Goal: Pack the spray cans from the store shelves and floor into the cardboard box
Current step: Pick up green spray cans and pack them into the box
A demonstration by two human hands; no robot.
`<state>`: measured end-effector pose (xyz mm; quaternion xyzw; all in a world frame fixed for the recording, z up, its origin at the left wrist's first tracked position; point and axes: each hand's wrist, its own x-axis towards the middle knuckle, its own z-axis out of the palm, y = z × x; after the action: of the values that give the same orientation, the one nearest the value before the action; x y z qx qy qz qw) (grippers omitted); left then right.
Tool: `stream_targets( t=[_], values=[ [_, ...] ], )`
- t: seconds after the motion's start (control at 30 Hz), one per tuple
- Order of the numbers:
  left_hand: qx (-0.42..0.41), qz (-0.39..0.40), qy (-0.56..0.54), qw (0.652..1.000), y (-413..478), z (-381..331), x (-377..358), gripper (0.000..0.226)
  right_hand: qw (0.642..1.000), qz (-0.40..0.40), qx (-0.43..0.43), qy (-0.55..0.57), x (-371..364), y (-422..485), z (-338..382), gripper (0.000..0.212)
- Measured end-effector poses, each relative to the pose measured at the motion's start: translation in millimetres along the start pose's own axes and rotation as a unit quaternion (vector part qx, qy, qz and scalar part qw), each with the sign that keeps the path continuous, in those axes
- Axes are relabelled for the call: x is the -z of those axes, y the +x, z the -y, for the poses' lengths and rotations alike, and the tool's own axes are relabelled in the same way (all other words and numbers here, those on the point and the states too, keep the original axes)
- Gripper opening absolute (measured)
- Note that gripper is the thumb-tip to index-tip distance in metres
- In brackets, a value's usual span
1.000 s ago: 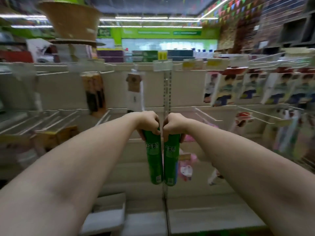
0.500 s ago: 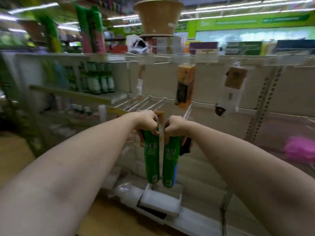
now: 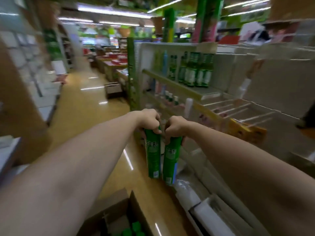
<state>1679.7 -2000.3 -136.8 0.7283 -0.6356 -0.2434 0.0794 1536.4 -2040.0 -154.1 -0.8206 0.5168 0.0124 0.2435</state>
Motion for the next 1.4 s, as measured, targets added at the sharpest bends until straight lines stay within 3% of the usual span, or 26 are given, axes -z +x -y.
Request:
stream_targets(
  t=[0.33,0.6,0.97,1.17,1.4],
  values=[
    [0.220,-0.077,-0.114,0.966,-52,113,8,0.030,0.978,0.132,0.155,-0.052,-63,63,96,0.041],
    [0.319,-0.080,-0.152,0.932,-99,210,-16,0.030,0.947,0.227,0.216,-0.079,-154,83,169,0.042],
    [0.369,0.003,-0.166,0.915,-115,385,-94,0.032,0.911,0.293,0.237,-0.165,-328,116,234,0.055],
    [0.369,0.077,-0.146,0.914,-108,457,-185,0.040,0.911,0.314,0.208,-0.166,-436,137,224,0.052],
    [0.372,0.098,-0.154,0.910,-101,520,-302,0.052,0.920,0.323,0.179,-0.131,-545,153,183,0.045]
  ],
)
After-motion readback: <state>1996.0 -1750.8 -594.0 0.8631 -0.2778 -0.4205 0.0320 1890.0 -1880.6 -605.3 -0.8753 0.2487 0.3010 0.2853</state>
